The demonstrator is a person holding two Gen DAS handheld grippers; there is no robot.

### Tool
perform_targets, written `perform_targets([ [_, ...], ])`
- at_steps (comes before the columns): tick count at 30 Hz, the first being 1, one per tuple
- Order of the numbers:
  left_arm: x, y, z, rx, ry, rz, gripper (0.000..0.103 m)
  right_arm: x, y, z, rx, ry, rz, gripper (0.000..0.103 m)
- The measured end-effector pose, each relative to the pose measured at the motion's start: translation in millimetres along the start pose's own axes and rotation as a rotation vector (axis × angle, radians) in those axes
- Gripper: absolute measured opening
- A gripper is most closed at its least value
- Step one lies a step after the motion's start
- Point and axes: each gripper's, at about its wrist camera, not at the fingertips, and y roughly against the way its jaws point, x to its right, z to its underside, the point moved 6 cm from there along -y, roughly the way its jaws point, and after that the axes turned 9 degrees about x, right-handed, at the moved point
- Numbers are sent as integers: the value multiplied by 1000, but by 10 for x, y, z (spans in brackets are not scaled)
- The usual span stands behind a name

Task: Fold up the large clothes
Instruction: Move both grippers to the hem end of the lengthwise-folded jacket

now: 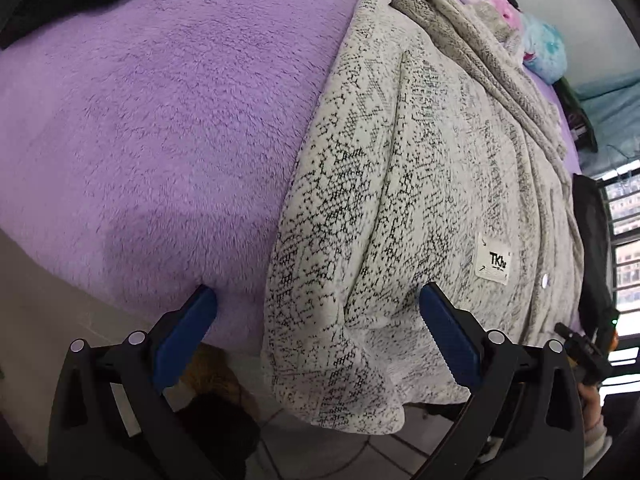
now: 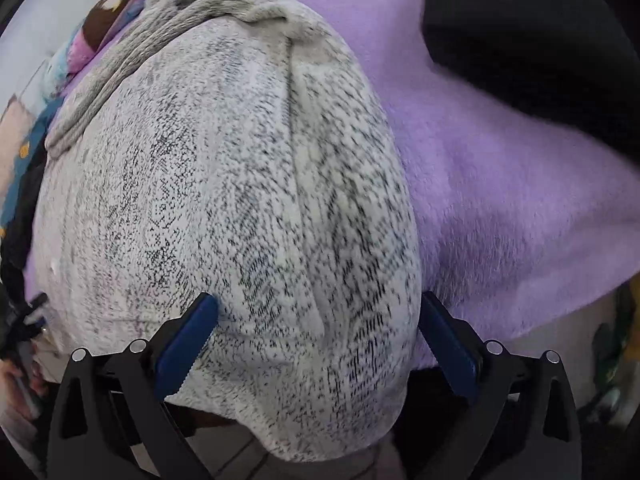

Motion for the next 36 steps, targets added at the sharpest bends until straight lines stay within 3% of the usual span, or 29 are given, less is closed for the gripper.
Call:
perform_targets([
  [4,8,53,2,-5,28,45,97,34,-9,69,-33,-14,-32,98],
  [9,157,-7,158,-69,40,114,97,6,-14,196,-55,19,-26,98],
  [18,232,-116,208,-100,-15,63,97,-80,9,348,-77,17,-53,98],
  [25,355,-211,238,-102,-90,5,95,176,141,297,-79,-17,-119,98],
  [32,396,-208,258,-86,-85,-13,83,245,296,255,-77,-38,-168,97],
  [36,348,-179,241,-80,-73,-16,76,282,376,266,-80,-44,-161,88],
])
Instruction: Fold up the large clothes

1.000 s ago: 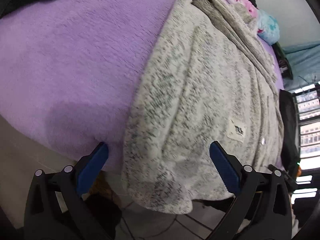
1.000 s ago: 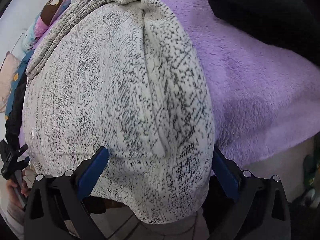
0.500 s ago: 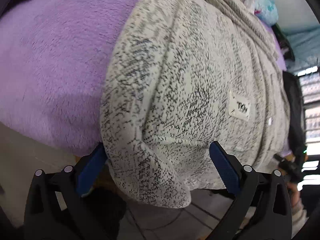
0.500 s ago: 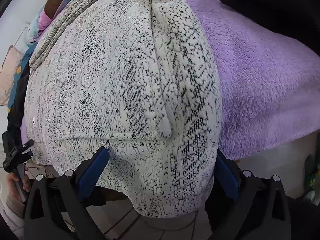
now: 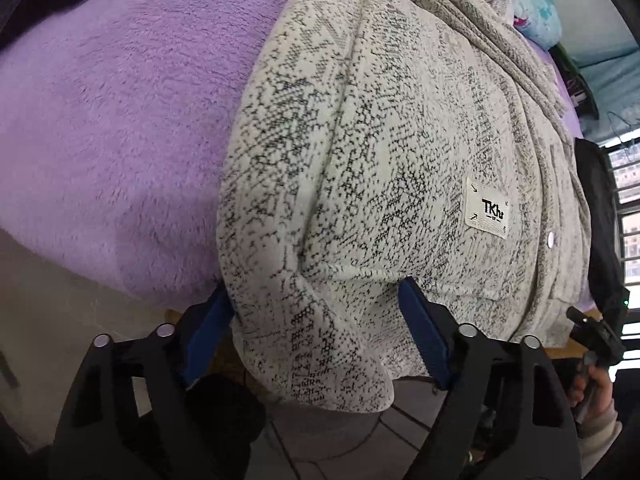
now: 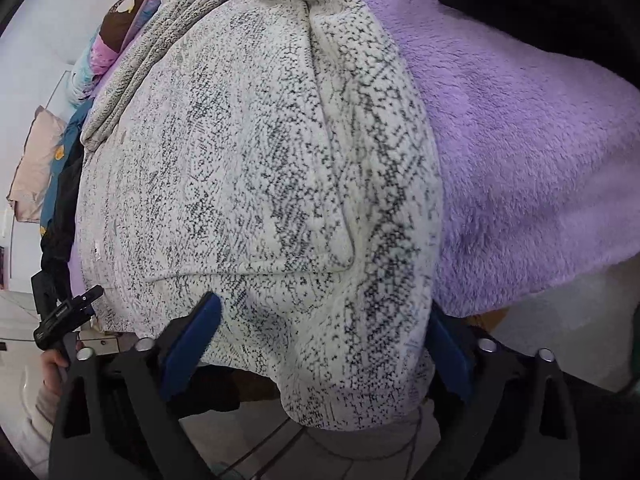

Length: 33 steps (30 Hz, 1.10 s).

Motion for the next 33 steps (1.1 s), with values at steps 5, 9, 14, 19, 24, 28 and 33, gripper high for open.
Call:
perform_targets([
  [5,-89,61,6,3,4,-9,65,98,75,8,11,-43,-19,77],
  [9,-162,115,9,5,17,-11,57,163,140,8,15,-52,-36,76],
  [14,-218,156,17,7,26,-11,49,163,180,41,12,-53,-39,63],
  [19,-238,200,30,11,32,-4,39,235,195,70,15,-86,-51,40],
  [24,-194,232,45,20,29,1,30,253,212,92,16,-86,-58,34],
  [28,-166,277,55,29,33,12,24,245,238,111,16,-91,-67,27],
  [33,-136,315,66,38,34,13,21,239,268,109,19,-93,-72,22],
])
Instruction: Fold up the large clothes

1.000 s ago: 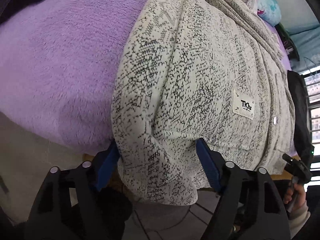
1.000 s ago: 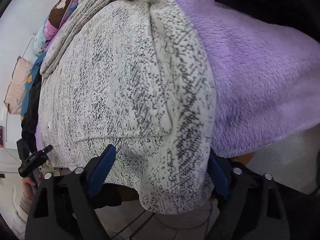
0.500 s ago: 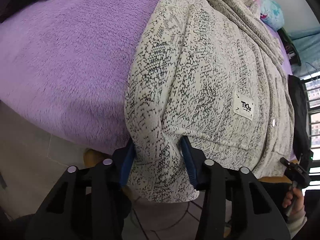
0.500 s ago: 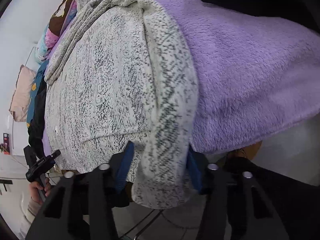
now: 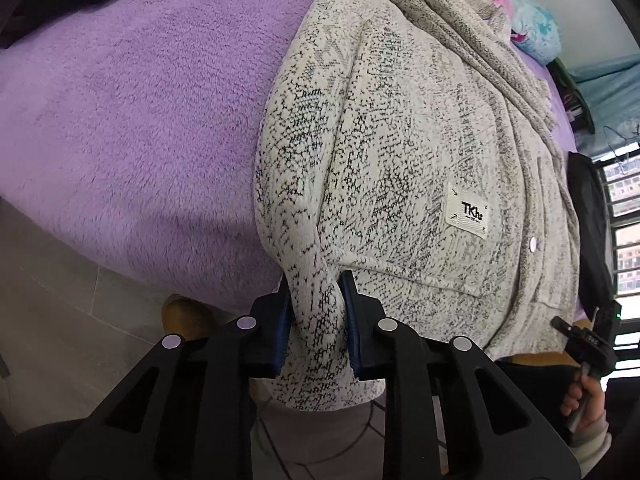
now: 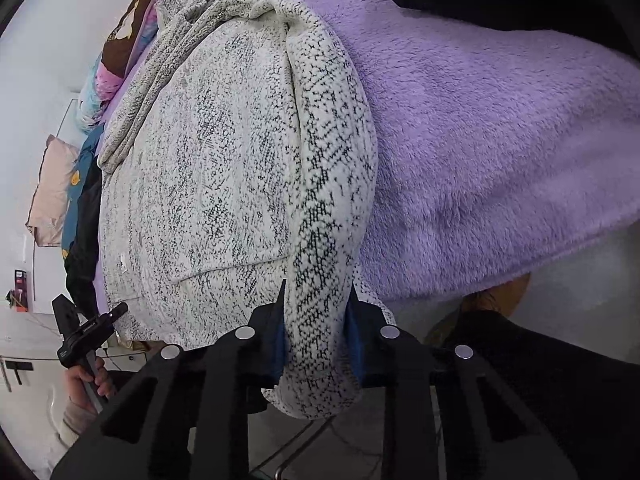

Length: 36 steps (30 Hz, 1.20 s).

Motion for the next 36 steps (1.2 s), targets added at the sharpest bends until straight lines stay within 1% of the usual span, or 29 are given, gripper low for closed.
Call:
perform_targets([
  [5,23,33,3,10,5,9,18,12,36,-1,1,-4,-14,20],
  [9,41,57,9,13,5,3,18,5,60,-10,6,0,-18,19],
  [11,21,39,14,7,7,-18,22,14,53,-16,4,-3,-13,20],
  [12,15,28,19,4,6,-39,31,28,48,-19,5,-3,-3,23],
  [13,-14,15,27,-4,3,-80,44,48,41,-14,0,-4,9,25],
  [14,-33,9,36,-10,4,-109,58,54,45,-15,1,-3,17,29],
  [15,-66,17,32,-11,-3,-150,64,73,54,-22,5,0,34,43],
  [16,-80,37,18,-4,-9,-170,69,101,67,-31,9,5,61,68],
  [17,-94,63,1,7,-10,-176,73,130,70,-35,7,7,88,79],
  [18,-114,79,-16,14,-6,-169,76,154,67,-37,4,8,99,83],
  [19,-137,78,-22,14,-2,-164,78,169,49,-34,-7,5,87,83],
  [20,-165,44,-19,-3,-2,-150,78,189,22,-37,-17,0,67,83],
  [22,-210,-19,-7,-28,6,-119,78,248,-54,-12,-57,-29,-5,83],
  [24,-250,-112,37,-73,19,-49,79,353,-125,18,-97,-62,-55,83],
  [26,-278,-173,54,-98,10,-10,81,494,-173,39,-116,-97,-73,83],
  [28,-296,-208,39,-104,-5,19,83,567,-203,34,-122,-125,-102,83],
  [30,-305,-272,33,-128,-20,51,88,585,-251,39,-134,-129,-139,83],
  [32,-252,-375,83,-175,-68,73,89,556,-314,63,-157,-116,-164,83],
  [35,-91,-476,165,-233,-145,116,87,502,-473,125,-220,-89,-182,82],
  [36,-57,-495,176,-236,-164,116,87,481,-509,127,-228,-75,-179,81],
])
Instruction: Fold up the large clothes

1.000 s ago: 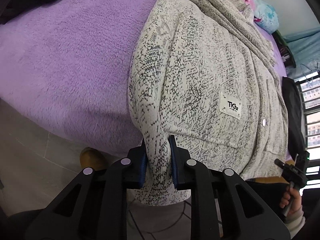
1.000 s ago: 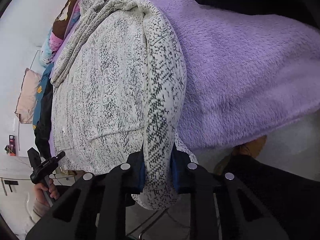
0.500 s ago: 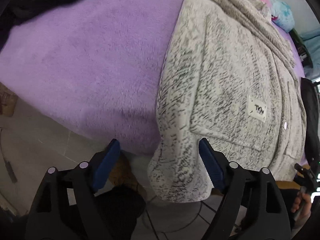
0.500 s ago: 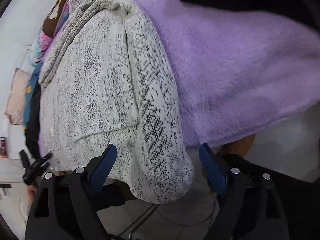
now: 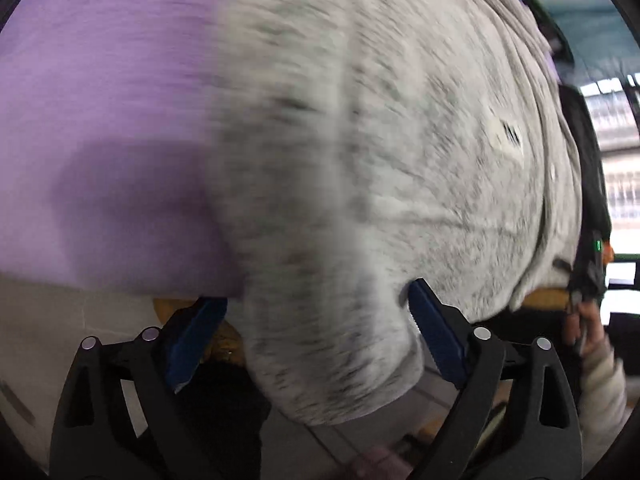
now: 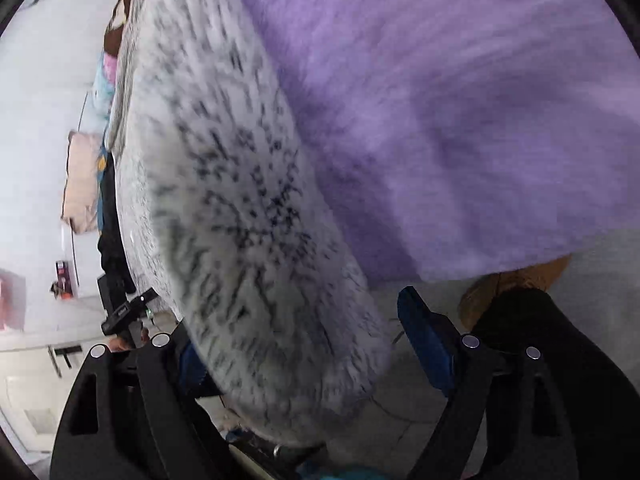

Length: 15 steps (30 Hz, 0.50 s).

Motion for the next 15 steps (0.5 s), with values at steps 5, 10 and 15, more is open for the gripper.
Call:
perform_targets([
  [5,-69,4,-48,4,67,48,86,-74,-75,-66,-16,31,-21,75],
  [10,-160,106,-41,8,73,49,79,-46,-19,-85,-24,11,-42,68],
  [15,-144,184,-8,16,82,50,70,-17,80,-26,-31,13,-49,62],
])
